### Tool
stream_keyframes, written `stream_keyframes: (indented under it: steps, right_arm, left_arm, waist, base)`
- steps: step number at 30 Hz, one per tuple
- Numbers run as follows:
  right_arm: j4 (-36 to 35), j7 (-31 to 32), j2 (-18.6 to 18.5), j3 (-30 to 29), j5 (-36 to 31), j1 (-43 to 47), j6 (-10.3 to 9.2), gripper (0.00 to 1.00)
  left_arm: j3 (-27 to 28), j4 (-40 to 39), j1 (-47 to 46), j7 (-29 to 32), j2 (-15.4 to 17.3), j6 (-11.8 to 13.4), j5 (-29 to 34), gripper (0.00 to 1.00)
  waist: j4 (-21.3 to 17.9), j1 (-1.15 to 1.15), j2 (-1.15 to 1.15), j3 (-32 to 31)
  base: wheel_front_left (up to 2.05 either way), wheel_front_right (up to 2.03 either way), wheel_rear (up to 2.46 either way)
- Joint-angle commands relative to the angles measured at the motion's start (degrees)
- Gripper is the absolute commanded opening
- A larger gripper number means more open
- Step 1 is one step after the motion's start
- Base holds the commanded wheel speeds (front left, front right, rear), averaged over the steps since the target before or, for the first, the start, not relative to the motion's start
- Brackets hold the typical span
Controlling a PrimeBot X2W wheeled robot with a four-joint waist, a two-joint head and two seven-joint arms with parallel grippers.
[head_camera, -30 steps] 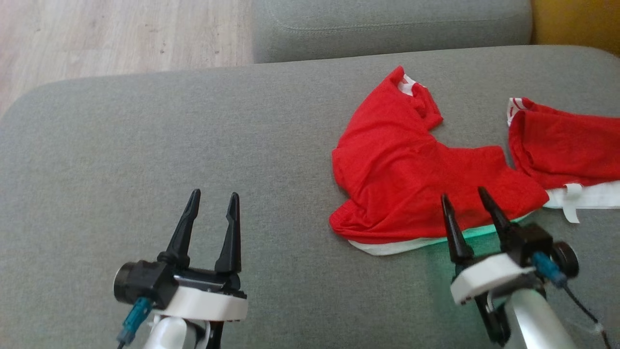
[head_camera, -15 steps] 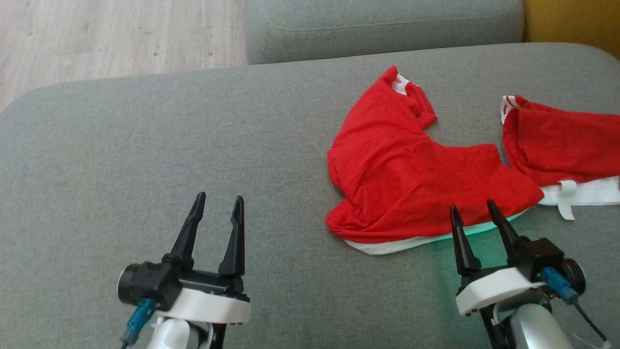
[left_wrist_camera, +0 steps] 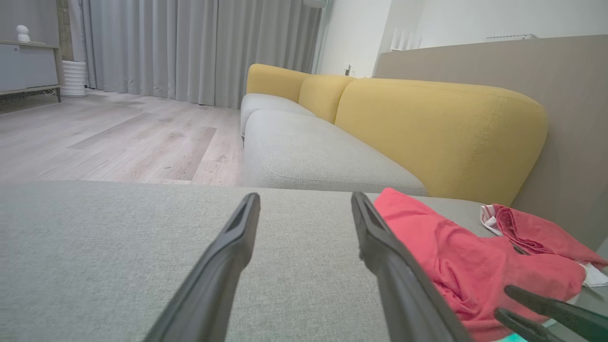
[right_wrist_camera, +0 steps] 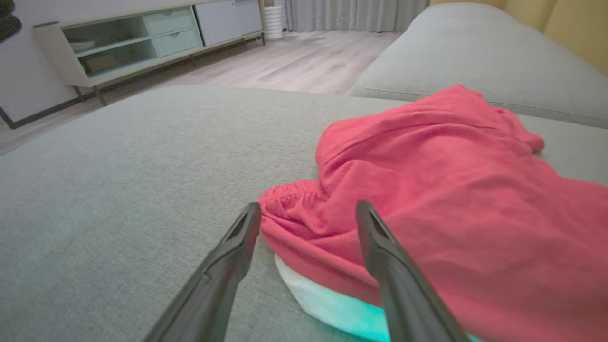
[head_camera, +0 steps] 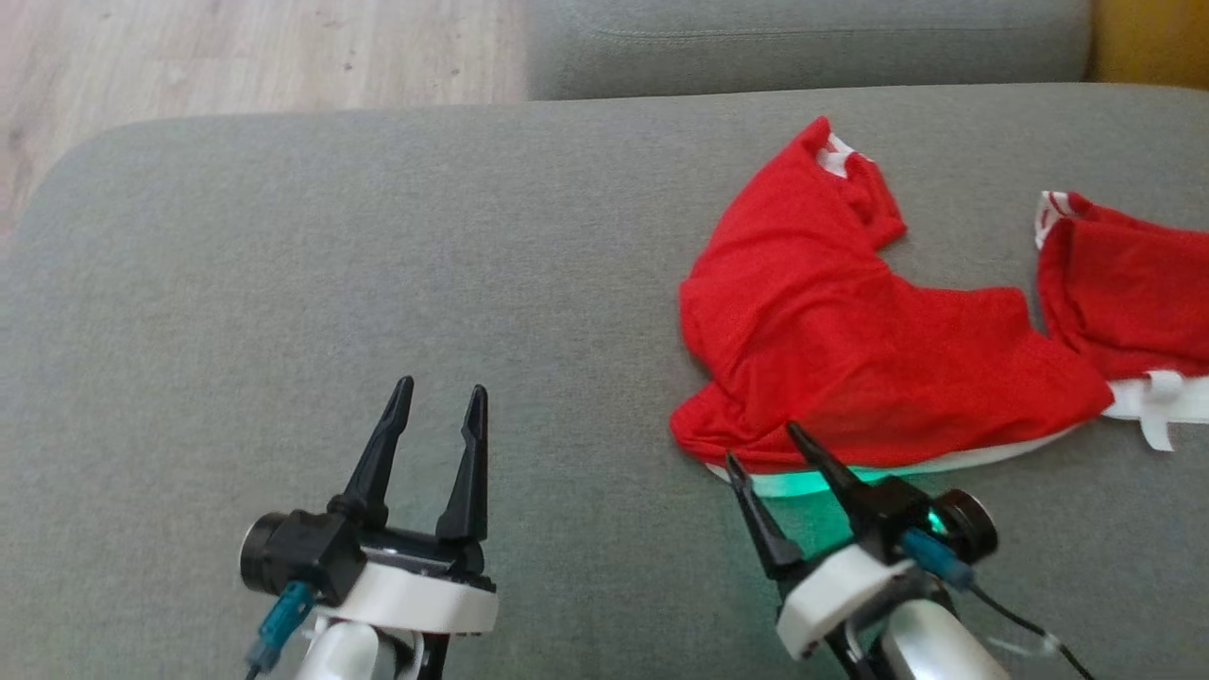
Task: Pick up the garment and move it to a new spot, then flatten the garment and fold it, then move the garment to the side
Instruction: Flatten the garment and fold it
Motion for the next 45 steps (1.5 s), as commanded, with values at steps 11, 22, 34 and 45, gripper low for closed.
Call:
stream_keyframes:
  steps: [11, 22, 34, 45]
  right_arm:
    - [9.73, 6.35, -0.07, 6.47, 0.24, -10.33, 0.39, 1.0]
    - [16.41, 7.36, -0.07, 5.85, 5.15, -14.55, 0.39, 0.0]
    - [9.58, -0.83, -0.07, 19.21, 17.13, -18.88, 0.39, 0.0]
    - [13.66, -1.73, -0.07, 31.21, 25.61, -23.11, 0.39, 1.0]
  left_arm:
    - [0.75, -1.29, -3.0, -0.27, 0.0, 0.16, -0.84, 1.0]
    - [0.25, -1.23, -3.44, -0.27, 0.0, 0.32, -1.05, 1.0]
    - [0.21, -1.09, -3.68, -0.27, 0.0, 0.49, -1.22, 1.0]
    - [0.07, -0.87, -3.64, -0.27, 0.0, 0.42, -1.28, 1.0]
  waist:
    - [3.86, 0.0, 0.0, 1.45]
    - [5.62, 0.0, 0.0, 2.48]
    - [4.98, 0.0, 0.0, 2.1]
    - [5.66, 0.0, 0.0, 1.8]
  base:
    - [0.0, 0.0, 0.0]
    - [0.0, 0.0, 0.0]
    - [0.0, 0.0, 0.0]
    - [0.0, 0.0, 0.0]
